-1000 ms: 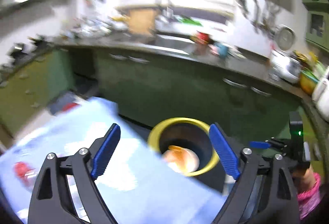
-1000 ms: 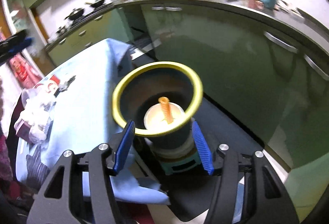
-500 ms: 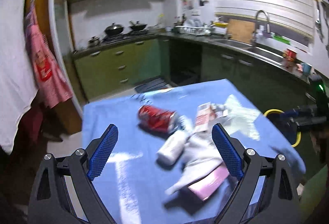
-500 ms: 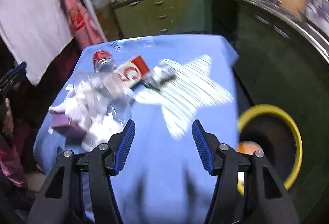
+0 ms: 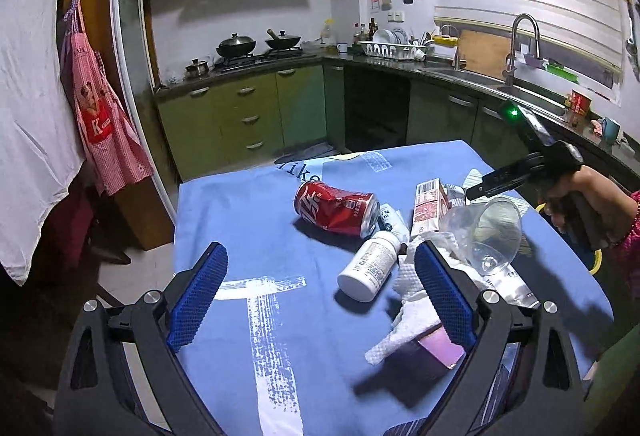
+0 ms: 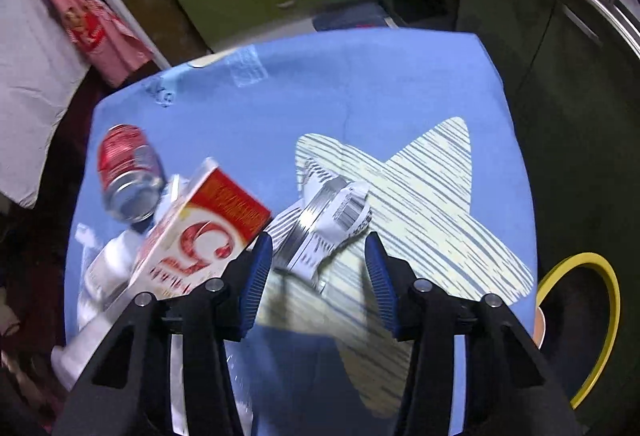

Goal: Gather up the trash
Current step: 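Grasp the crumpled white wrapper with the right gripper and lift it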

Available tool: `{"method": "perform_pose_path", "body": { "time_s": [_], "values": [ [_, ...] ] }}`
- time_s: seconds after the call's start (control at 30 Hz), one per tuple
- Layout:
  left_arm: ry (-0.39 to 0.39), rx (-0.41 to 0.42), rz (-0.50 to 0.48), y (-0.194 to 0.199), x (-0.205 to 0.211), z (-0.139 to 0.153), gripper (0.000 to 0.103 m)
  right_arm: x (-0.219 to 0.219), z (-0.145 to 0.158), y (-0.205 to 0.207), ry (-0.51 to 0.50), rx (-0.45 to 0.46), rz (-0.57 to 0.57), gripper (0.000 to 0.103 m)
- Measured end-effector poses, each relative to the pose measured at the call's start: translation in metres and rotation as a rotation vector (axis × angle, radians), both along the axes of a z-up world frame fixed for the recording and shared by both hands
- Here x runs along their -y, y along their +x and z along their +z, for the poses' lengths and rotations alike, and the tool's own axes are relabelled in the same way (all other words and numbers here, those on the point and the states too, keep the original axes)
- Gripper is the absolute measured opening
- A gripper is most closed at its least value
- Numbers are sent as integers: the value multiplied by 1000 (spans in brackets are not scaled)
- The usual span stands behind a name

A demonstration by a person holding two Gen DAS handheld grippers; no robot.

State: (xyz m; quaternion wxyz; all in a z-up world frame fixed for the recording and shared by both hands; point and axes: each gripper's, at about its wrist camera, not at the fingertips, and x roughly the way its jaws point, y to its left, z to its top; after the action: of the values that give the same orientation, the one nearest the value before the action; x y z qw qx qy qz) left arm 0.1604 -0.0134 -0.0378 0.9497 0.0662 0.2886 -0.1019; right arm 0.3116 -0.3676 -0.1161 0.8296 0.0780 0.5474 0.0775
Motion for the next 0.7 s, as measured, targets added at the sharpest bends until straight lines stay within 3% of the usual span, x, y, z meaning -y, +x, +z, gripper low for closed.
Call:
{"method": "perform_pose_path", "body": {
  "time_s": [0.37,0.53,0.7],
  "values": [
    [-23,-14,-3,3,-11,-7,94,-7,-23,29,32,-73,-49,46],
    [-15,-19,-2,2,-9,-6,95,-12,-21,31,35,-53,-42,28],
    [-16,-23,-4,1,-7,-6,96,-6,-1,19,25,16,-27,26]
  ]
}}
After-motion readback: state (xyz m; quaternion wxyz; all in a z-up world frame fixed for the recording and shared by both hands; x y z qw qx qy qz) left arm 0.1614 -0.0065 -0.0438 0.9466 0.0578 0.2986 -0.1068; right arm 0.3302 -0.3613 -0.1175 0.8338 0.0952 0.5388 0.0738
